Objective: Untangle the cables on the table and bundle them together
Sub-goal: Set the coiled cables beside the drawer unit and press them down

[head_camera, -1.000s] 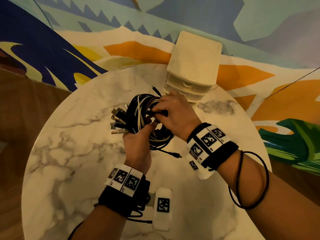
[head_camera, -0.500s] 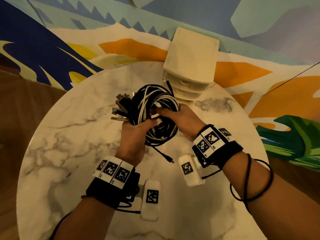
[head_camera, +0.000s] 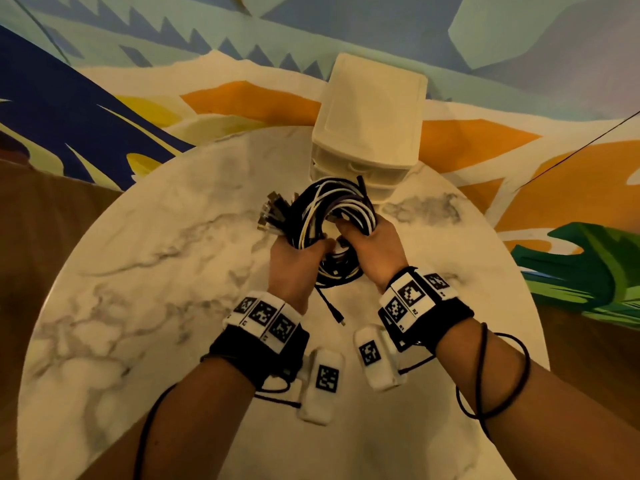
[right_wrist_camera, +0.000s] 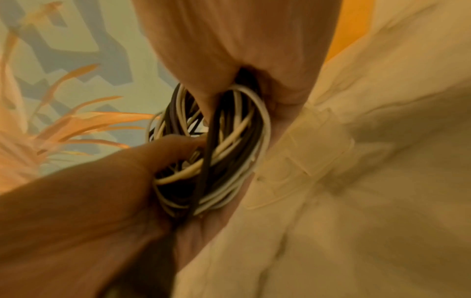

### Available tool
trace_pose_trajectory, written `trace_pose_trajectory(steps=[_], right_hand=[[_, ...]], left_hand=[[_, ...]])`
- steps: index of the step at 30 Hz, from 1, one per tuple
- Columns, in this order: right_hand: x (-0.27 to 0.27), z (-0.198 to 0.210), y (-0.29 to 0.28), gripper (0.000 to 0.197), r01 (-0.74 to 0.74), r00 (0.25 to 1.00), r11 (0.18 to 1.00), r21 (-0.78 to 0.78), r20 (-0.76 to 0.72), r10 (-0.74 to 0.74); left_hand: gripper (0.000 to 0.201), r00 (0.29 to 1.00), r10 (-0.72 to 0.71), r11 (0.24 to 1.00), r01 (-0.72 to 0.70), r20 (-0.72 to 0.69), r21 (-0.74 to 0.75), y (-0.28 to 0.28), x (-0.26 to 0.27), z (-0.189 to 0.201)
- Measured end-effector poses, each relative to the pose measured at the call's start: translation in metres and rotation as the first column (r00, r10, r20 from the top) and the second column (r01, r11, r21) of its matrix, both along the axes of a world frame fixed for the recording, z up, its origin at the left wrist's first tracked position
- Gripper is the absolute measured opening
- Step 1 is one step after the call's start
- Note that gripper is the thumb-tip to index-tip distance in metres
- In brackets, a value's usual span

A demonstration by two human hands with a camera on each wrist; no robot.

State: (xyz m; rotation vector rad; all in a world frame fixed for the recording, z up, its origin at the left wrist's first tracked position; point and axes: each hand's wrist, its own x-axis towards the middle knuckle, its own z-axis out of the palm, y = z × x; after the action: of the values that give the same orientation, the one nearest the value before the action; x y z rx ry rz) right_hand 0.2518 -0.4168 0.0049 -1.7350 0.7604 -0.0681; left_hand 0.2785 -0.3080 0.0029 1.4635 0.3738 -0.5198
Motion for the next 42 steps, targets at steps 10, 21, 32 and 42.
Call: trace_pose_trajectory(steps=[10,21,32,42], right_hand=[[-0.006,-0.012,-0.004,0.033,0.046,0.987,0.999,0.012,-0.152,-0.043],[-0.029,-0.011,0.03,0.027,0.083,0.983,0.986,0.147,-0.174,-0.057],[-0.021,-0.005,0.037,0.049,0.186,0.977,0.976,0.113,-0.126,-0.172],[-0.014,-0.005,0.019,0.055,-0.563,0.76,0.68,-0.469,-0.618,0.203]], left_hand=[[0.021,0.973,-0.226,0.95,0.23,-0.046,0.209,0.004,0.017,-0.009],[0.025,0.939,-0.324,0.9,0.343,-0.111,0.27,0.042,0.008,-0.003],[0.02,0.904,-0.425,0.86,0.419,-0.046,0.292,0.041,0.029,0.011],[0.043,0.684,-0.728,0.364,0.451,-0.054,0.815,0.02,0.05,-0.011]])
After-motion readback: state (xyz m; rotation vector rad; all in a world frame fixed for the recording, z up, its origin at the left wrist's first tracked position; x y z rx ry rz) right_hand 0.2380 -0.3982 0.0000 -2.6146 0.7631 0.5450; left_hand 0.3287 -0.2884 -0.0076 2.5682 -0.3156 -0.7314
